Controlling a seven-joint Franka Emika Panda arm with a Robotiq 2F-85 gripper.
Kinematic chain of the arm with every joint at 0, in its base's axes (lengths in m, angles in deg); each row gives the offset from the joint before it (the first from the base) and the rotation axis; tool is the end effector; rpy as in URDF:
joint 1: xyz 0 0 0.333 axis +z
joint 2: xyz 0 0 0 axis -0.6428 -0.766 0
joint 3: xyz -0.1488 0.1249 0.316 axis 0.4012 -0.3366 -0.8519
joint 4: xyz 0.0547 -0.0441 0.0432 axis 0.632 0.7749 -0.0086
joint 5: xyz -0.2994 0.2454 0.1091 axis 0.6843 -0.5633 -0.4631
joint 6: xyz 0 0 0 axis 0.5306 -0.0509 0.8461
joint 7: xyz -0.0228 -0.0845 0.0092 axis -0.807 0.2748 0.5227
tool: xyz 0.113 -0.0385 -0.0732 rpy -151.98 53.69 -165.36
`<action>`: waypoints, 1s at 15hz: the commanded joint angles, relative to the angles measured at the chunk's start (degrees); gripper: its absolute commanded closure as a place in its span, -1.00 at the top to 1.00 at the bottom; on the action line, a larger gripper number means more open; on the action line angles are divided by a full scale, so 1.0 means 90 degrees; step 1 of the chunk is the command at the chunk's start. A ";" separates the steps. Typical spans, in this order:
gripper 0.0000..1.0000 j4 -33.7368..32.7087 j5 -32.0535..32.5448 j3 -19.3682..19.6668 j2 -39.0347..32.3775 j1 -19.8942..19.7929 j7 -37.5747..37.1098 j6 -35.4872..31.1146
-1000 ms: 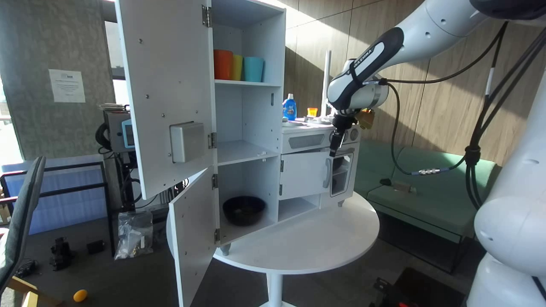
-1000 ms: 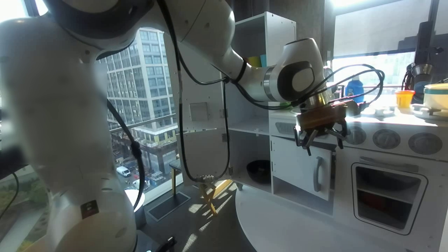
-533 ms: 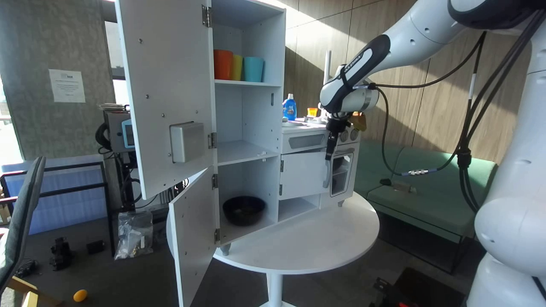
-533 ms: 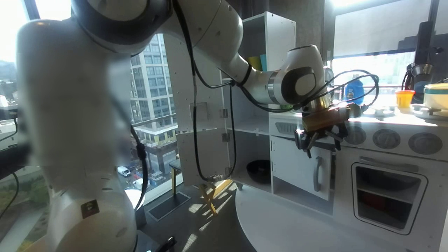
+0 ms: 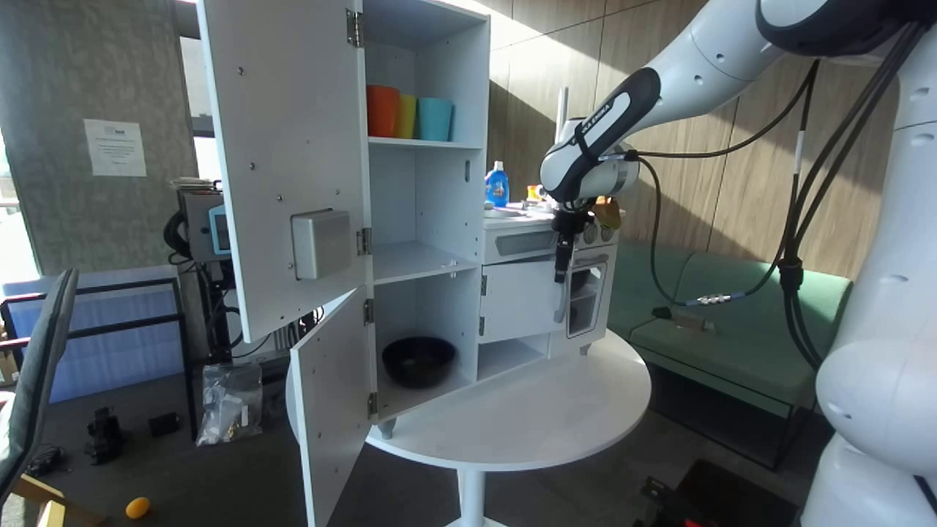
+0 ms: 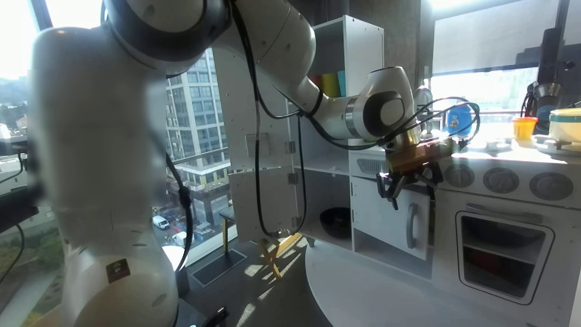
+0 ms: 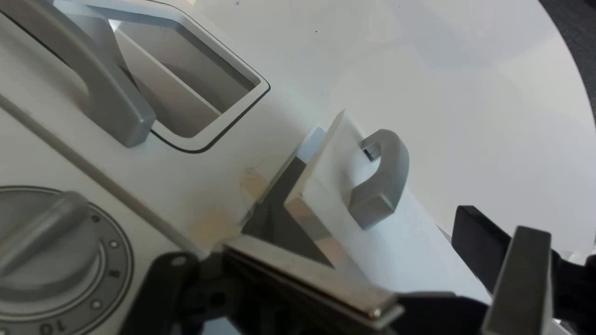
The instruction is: Open the cabinet and oven doors.
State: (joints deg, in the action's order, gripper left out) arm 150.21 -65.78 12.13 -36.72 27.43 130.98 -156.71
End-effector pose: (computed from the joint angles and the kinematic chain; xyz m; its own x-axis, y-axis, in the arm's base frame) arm 0.5535 -0.2452 0.4264 0.8219 0.5682 0.0417 0.5398 -0.8001 0.2615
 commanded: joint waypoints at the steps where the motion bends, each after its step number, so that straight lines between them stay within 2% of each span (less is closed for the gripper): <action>1: 1.00 0.0354 0.0249 -0.0089 0.0387 0.0099 -0.0265 0.0126; 6: 1.00 0.1122 0.1064 -0.0100 0.1002 0.0224 -0.1627 0.0362; 11: 1.00 0.2040 0.1142 -0.0183 0.1879 0.0332 -0.2094 0.0286; 15: 1.00 0.2753 0.1041 -0.0311 0.2588 0.0569 -0.2029 0.0362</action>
State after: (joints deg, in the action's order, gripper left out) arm 169.35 -56.76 10.18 -20.12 30.94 113.78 -154.19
